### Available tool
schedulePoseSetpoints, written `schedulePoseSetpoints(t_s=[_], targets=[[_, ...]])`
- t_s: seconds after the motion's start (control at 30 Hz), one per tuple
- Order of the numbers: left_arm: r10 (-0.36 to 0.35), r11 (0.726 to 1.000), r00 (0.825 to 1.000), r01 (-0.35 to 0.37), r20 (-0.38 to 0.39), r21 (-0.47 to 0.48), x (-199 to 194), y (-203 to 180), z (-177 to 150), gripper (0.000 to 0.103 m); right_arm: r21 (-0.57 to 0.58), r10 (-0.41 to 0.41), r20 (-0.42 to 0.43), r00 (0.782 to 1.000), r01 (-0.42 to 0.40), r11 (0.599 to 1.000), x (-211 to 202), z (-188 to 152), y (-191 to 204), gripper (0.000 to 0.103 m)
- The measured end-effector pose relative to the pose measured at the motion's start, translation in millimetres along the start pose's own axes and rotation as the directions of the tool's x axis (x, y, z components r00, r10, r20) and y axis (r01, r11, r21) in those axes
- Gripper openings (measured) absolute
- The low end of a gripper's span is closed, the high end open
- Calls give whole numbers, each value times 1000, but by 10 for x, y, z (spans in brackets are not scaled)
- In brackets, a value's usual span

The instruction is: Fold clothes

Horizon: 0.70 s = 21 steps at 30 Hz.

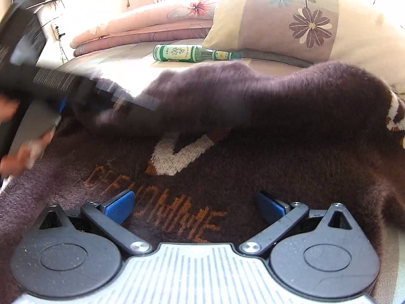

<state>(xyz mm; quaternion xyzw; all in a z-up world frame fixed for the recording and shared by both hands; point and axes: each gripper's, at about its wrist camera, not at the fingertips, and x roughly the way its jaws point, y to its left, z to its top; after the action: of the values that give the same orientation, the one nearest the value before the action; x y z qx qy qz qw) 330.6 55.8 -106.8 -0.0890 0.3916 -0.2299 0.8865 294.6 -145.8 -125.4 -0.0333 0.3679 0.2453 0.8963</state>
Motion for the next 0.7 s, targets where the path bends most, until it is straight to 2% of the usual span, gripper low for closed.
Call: schedulePoseSetpoints(t_s=[0.17,0.43,0.6,0.7], targets=[[-61,997,994,65,93,-33,-49,122,-117,102,-49,-53,4,999,53,997,43,-45,92,103],[-108,994,991,108,83,0,-104,155,-129,102,-40,-72,27,997,73,997,100,-33,48,103],[-135,989,989,138,60,-49,-138,218,-71,102,-51,-62,-12,998,61,997,40,63,29,103],[-162,978,985,168,55,-121,-165,302,-32,102,-95,-66,-26,998,63,993,-129,207,78,103]])
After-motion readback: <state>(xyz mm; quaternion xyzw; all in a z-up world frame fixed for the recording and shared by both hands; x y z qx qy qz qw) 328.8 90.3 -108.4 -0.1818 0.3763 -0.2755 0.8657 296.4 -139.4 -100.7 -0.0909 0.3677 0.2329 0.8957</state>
